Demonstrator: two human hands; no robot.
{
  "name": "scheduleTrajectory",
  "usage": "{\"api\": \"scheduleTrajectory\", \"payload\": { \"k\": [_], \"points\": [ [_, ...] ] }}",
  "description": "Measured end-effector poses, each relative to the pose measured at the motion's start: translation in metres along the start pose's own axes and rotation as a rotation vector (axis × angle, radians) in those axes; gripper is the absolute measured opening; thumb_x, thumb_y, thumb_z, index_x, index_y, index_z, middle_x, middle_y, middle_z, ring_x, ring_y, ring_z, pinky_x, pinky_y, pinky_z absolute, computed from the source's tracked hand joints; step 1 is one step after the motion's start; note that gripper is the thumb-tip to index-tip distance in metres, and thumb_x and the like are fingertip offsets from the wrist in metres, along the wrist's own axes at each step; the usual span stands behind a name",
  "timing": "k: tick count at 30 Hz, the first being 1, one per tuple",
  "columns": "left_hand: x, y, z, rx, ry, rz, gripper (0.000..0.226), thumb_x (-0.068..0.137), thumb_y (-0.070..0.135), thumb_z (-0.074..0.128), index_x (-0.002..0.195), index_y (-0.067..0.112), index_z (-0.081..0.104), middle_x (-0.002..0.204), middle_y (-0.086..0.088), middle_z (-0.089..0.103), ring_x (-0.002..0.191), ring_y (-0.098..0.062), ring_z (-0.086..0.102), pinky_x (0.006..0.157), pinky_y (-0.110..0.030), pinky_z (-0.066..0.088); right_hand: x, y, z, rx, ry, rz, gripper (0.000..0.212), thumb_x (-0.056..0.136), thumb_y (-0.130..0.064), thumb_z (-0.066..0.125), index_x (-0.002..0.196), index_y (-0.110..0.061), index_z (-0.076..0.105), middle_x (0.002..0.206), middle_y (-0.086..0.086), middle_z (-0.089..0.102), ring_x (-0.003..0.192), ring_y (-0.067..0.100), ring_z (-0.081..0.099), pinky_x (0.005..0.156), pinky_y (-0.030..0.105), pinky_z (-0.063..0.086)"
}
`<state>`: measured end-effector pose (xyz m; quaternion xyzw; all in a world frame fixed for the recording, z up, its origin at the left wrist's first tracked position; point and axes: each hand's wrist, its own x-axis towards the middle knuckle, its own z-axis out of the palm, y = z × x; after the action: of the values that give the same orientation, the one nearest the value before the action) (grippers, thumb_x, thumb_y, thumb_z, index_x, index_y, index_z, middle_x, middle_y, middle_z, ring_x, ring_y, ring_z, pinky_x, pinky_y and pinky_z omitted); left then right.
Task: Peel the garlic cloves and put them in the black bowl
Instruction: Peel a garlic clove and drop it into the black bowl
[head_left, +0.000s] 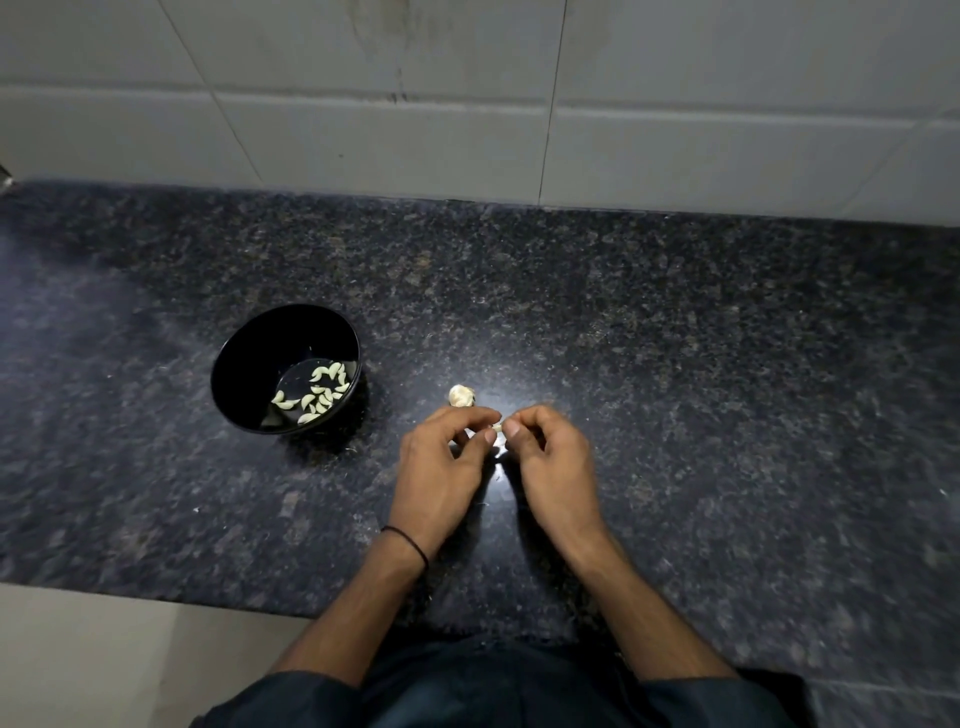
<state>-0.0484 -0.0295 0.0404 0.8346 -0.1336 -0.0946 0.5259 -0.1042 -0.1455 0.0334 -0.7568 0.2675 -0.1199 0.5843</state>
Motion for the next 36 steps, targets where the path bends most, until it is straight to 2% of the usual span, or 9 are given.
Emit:
{"api": "scheduleTrajectory", "payload": {
  "k": [6, 9, 12, 14, 16, 23, 27, 31, 36],
  "points": [
    [0.001, -0.016, -0.006, 0.010, 0.060, -0.008, 0.020, 0.090, 0.007, 0.069, 0.099, 0.022, 0.080, 0.099, 0.011, 0.074, 0.092, 0.001, 0.066, 0.081, -0.012, 0.046, 0.009, 0.010, -0.006, -0.034, 0.039, 0.000, 0.013, 0.098, -0.012, 0.060, 0.091, -0.016, 0.070, 0.079, -0.001, 0.071, 0.073, 0.013, 0.066, 0.070, 0.030, 0.055],
    [0.002, -0.028, -0.013, 0.063, 0.120, -0.011, 0.017, 0.089, 0.008, 0.071, 0.098, 0.019, 0.079, 0.094, 0.009, 0.071, 0.083, 0.000, 0.064, 0.076, -0.009, 0.044, 0.013, 0.017, -0.013, -0.208, 0.086, -0.074, 0.018, 0.099, -0.005, 0.056, 0.103, -0.015, 0.070, 0.097, -0.004, 0.067, 0.087, 0.008, 0.063, 0.082, 0.024, 0.050],
    [0.004, -0.041, -0.019, 0.168, 0.162, -0.011, 0.013, 0.088, 0.008, 0.073, 0.096, 0.017, 0.078, 0.088, 0.006, 0.067, 0.076, -0.006, 0.060, 0.074, -0.005, 0.040, 0.011, 0.023, -0.013, -0.394, 0.081, -0.202, 0.023, 0.099, -0.002, 0.055, 0.116, -0.008, 0.068, 0.109, 0.002, 0.064, 0.101, 0.017, 0.057, 0.087, 0.019, 0.041],
    [0.004, -0.051, -0.022, 0.228, 0.175, -0.003, 0.013, 0.087, 0.008, 0.073, 0.097, 0.016, 0.078, 0.088, 0.005, 0.066, 0.076, -0.010, 0.059, 0.074, -0.007, 0.040, 0.007, 0.028, -0.009, -0.523, 0.022, -0.266, 0.027, 0.099, -0.004, 0.055, 0.124, -0.008, 0.066, 0.117, 0.006, 0.062, 0.106, 0.021, 0.052, 0.089, 0.018, 0.036],
    [0.004, -0.058, -0.024, 0.262, 0.180, 0.005, 0.013, 0.087, 0.008, 0.073, 0.097, 0.015, 0.077, 0.087, 0.003, 0.065, 0.075, -0.010, 0.057, 0.074, -0.014, 0.042, 0.003, 0.032, -0.005, -0.598, -0.043, -0.325, 0.028, 0.099, -0.007, 0.058, 0.126, -0.007, 0.065, 0.122, 0.007, 0.058, 0.109, 0.021, 0.048, 0.092, 0.023, 0.039],
    [0.005, -0.064, -0.024, 0.263, 0.172, 0.013, 0.016, 0.086, 0.006, 0.073, 0.098, 0.016, 0.075, 0.087, 0.002, 0.061, 0.074, -0.013, 0.058, 0.076, -0.024, 0.048, -0.008, 0.045, 0.003, -0.718, -0.140, -0.568, 0.010, 0.088, -0.002, 0.066, 0.095, -0.008, 0.065, 0.101, 0.001, 0.058, 0.091, 0.020, 0.051, 0.069, 0.037, 0.050],
    [0.002, -0.065, -0.028, 0.246, 0.146, 0.025, 0.020, 0.085, 0.004, 0.072, 0.101, 0.016, 0.075, 0.087, 0.003, 0.060, 0.073, -0.010, 0.059, 0.075, -0.022, 0.048, -0.008, 0.051, 0.002, -0.750, -0.154, -0.636, 0.008, 0.091, -0.009, 0.059, 0.097, -0.010, 0.064, 0.099, 0.002, 0.058, 0.087, 0.021, 0.050, 0.069, 0.036, 0.049],
    [0.000, -0.066, -0.031, 0.184, 0.143, 0.004, 0.027, 0.083, -0.002, 0.072, 0.103, 0.017, 0.074, 0.088, 0.002, 0.061, 0.073, -0.014, 0.059, 0.074, -0.017, 0.048, -0.003, 0.044, 0.001, -0.663, -0.156, -0.609, 0.023, 0.094, -0.017, 0.049, 0.099, -0.008, 0.069, 0.095, 0.003, 0.061, 0.084, 0.022, 0.056, 0.068, 0.036, 0.051],
    [-0.008, -0.068, -0.034, 0.124, 0.162, -0.012, 0.033, 0.082, -0.007, 0.070, 0.108, 0.013, 0.073, 0.093, 0.000, 0.062, 0.076, -0.010, 0.060, 0.069, -0.008, 0.045, 0.025, 0.025, 0.000, -0.495, -0.077, -0.468, 0.018, 0.095, -0.009, 0.060, 0.102, -0.005, 0.076, 0.091, 0.007, 0.067, 0.083, 0.023, 0.061, 0.074, 0.034, 0.051]
  ]
}}
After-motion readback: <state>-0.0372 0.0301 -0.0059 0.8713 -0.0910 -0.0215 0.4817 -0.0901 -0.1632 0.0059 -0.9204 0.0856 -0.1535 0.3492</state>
